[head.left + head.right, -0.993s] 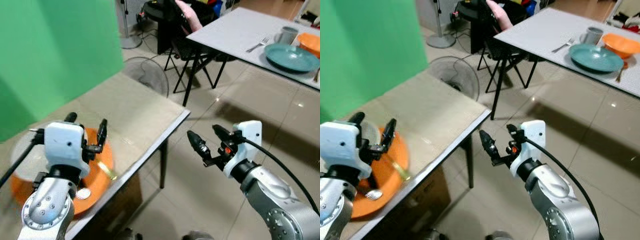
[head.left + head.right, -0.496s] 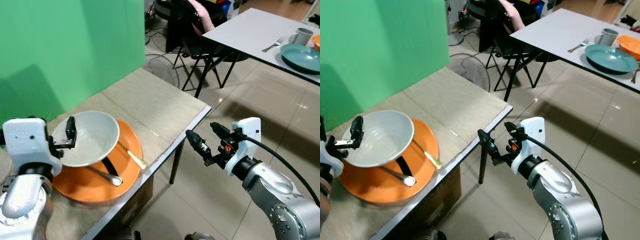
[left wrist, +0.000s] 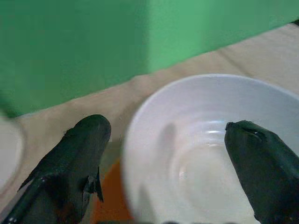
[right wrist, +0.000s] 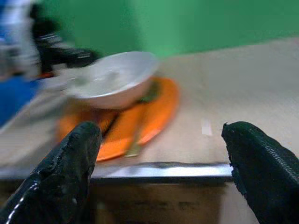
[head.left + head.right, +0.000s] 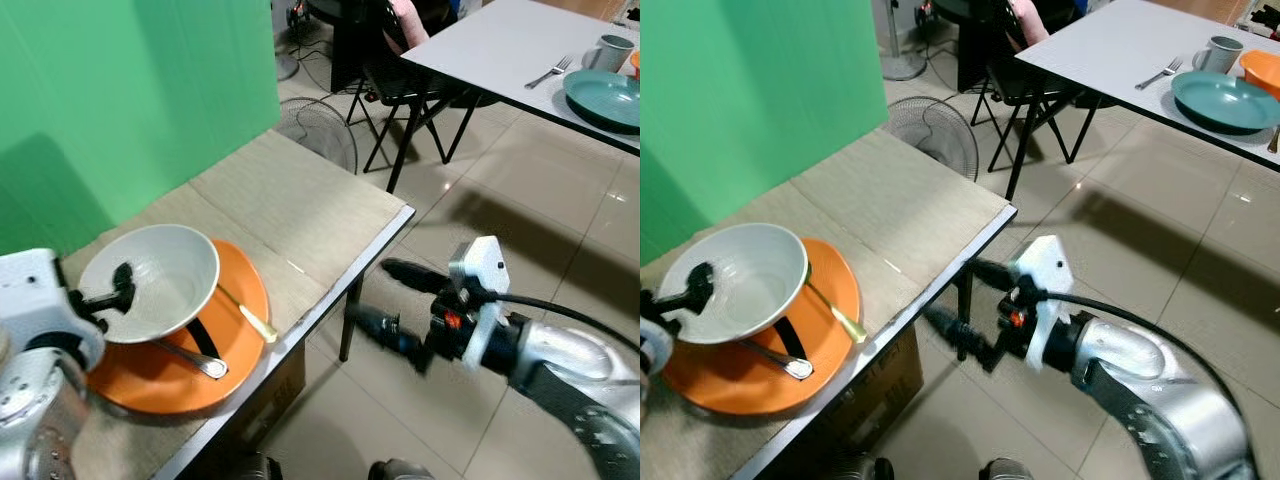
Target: Setting the table
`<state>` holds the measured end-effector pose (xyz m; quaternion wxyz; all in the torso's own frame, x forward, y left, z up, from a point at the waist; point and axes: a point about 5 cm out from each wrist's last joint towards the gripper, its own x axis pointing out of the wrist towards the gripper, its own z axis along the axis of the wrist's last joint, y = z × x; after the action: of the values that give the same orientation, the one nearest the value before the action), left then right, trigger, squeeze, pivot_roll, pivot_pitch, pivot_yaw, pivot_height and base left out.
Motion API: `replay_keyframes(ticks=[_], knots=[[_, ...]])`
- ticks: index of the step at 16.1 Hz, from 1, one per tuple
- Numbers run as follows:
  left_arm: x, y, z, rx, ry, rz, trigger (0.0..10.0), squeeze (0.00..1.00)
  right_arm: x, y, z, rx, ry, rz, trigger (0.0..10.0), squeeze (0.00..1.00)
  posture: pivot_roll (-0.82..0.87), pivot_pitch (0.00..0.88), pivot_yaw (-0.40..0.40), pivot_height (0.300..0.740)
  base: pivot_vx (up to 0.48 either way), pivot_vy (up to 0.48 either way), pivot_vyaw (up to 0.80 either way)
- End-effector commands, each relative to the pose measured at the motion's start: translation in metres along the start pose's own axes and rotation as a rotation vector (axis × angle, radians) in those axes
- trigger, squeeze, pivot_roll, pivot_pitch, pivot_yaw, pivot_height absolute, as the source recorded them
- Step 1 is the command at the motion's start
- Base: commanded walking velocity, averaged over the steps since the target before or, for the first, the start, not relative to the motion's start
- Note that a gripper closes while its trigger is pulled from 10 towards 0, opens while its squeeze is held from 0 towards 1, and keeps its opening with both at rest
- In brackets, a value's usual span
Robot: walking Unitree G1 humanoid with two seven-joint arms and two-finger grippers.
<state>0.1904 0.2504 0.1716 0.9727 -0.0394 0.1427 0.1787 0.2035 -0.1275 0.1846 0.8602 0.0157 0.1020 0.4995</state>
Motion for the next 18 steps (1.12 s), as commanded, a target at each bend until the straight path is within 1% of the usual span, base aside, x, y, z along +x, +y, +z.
replay_keyframes(ticks=[1, 2, 3, 4, 5, 7, 8, 9, 13, 14, 16, 18], knots=[[0.0, 0.006, -0.003, -0.006, 0.034, 0.032, 10.0, 0.0, 0.0, 0.007, 0.006, -0.013, 0.001, 0.085, 10.0, 0.0, -0.05, 0.064, 0.029, 0.74, 0.0, 0.0, 0.0], [0.0, 0.008, -0.004, -0.013, 0.042, 0.046, 10.0, 0.0, -0.001, 0.009, 0.007, -0.02, 0.008, 0.109, 10.0, 0.0, -0.05, 0.063, 0.027, 0.74, 0.0, 0.0, 0.0], [-0.001, 0.011, -0.005, -0.035, 0.051, 0.059, 6.0, 0.0, -0.001, 0.011, 0.008, -0.023, 0.024, 0.148, 10.0, 0.0, -0.05, 0.062, 0.025, 0.74, 0.0, 0.0, 0.0], [-0.001, 0.011, -0.005, -0.045, 0.058, 0.061, 6.0, 0.0, -0.002, 0.011, 0.008, -0.026, 0.031, 0.163, 10.0, 0.0, -0.05, 0.062, 0.025, 0.74, 0.0, 0.0, 0.0], [-0.001, 0.009, -0.011, -0.11, 0.111, 0.033, 4.0, 0.0, -0.003, 0.012, 0.008, -0.033, 0.05, 0.195, 10.0, 0.0, -0.05, 0.061, 0.026, 0.74, 0.0, 0.0, 0.0], [-0.003, 0.002, -0.022, -0.183, 0.196, -0.053, 2.5, 0.0, -0.005, 0.013, 0.008, -0.031, 0.072, 0.236, 10.0, 0.0, -0.05, 0.059, 0.028, 0.74, 0.0, 0.0, 0.0], [-0.003, 0.0, -0.024, -0.206, 0.212, -0.067, 1.5, 0.0, -0.005, 0.013, 0.007, -0.028, 0.08, 0.246, 10.0, 0.0, -0.05, 0.06, 0.029, 0.74, 0.0, 0.0, 0.0], [-0.004, -0.001, -0.025, -0.231, 0.217, -0.079, 0.0, 0.0, -0.006, 0.013, 0.007, -0.024, 0.084, 0.25, 10.0, 0.0, -0.05, 0.059, 0.03, 0.74, 0.0, 0.0, 0.0], [-0.004, -0.003, -0.026, -0.25, 0.238, -0.107, 0.0, 0.0, -0.008, 0.013, 0.006, -0.017, 0.099, 0.263, 10.0, 0.0, -0.05, 0.061, 0.033, 0.74, 0.0, 0.0, 0.0], [-0.004, -0.002, -0.027, -0.28, 0.249, -0.106, 0.0, 0.0, -0.008, 0.013, 0.005, -0.014, 0.105, 0.266, 10.0, 0.0, -0.05, 0.061, 0.035, 0.74, 0.0, 0.0, 0.0], [-0.003, -0.004, -0.024, -0.346, 0.238, -0.119, 0.0, 0.0, -0.009, 0.012, 0.004, -0.009, 0.114, 0.263, 10.0, 0.0, -0.05, 0.061, 0.035, 0.74, 0.0, 0.0, 0.0], [-0.003, -0.005, -0.025, -0.362, 0.24, -0.126, 0.0, 0.0, -0.01, 0.011, 0.004, -0.006, 0.116, 0.262, 10.0, 0.0, -0.05, 0.061, 0.035, 0.74, 0.0, 0.0, 0.0]])
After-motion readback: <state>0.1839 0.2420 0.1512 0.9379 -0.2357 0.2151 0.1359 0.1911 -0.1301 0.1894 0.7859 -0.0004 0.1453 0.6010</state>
